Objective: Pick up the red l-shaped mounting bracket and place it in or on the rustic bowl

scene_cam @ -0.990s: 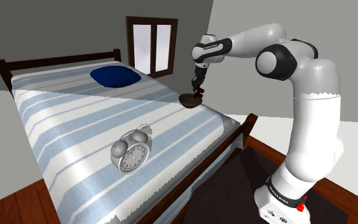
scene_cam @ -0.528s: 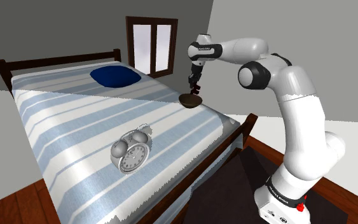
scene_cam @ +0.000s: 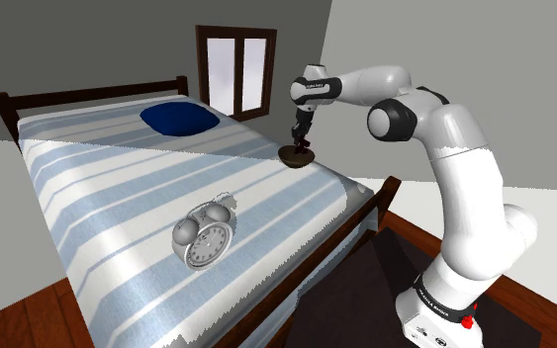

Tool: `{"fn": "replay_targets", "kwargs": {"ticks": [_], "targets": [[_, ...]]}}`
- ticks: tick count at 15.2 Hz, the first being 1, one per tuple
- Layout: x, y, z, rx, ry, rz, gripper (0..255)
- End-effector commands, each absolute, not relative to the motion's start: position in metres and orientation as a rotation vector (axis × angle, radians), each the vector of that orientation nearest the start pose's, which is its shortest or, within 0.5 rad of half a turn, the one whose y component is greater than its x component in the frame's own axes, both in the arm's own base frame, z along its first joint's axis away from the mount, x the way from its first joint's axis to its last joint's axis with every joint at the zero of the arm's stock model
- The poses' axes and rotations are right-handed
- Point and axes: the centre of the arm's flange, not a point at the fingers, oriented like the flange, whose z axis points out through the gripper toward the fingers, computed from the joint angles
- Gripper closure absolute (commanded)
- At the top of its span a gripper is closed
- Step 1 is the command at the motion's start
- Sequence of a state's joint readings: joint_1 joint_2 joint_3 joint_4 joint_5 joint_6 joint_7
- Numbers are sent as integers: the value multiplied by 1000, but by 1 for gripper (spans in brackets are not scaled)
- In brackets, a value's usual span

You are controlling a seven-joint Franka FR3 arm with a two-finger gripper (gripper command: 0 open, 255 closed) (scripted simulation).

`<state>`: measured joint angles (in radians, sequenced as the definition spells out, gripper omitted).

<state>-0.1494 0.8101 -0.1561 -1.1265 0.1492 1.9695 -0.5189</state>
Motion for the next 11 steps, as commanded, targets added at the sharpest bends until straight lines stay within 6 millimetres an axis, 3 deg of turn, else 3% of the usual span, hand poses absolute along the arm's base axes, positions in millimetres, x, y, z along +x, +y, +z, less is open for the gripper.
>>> {"fn": "replay_targets", "kwargs": {"ticks": [1,10,11], "targets": [[742,-186,321,-3116,-326,-77,255],[742,-186,314,-3116,-326,-77,255],[742,-186,314,-3116,-326,-77,0]]}}
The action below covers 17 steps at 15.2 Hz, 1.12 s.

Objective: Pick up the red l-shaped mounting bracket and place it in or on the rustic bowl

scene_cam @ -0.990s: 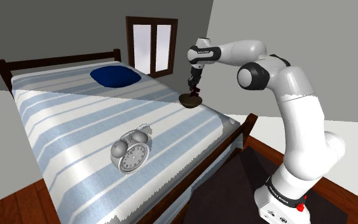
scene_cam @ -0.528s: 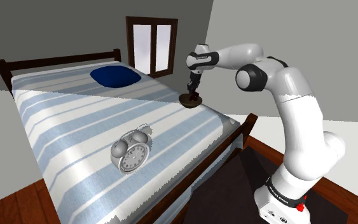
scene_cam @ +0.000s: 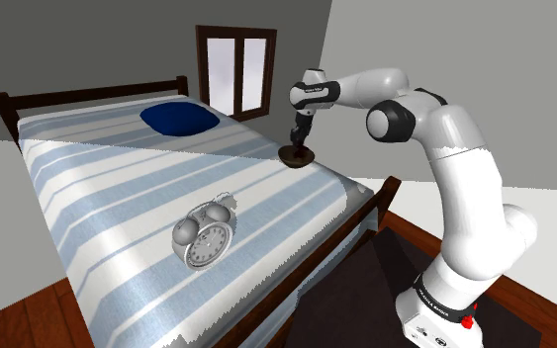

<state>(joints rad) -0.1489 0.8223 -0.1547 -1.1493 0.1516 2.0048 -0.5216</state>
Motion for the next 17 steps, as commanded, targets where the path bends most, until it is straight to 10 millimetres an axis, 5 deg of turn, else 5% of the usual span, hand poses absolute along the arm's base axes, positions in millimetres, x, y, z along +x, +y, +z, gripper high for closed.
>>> {"fn": "replay_targets", "kwargs": {"ticks": [1,5,9,17], "targets": [[742,-186,314,-3116,-326,-77,0],[742,-186,314,-3116,-326,-77,0],[740,-187,364,-3116,-326,-77,0],[740,-187,364,-3116,-326,-77,0]]}}
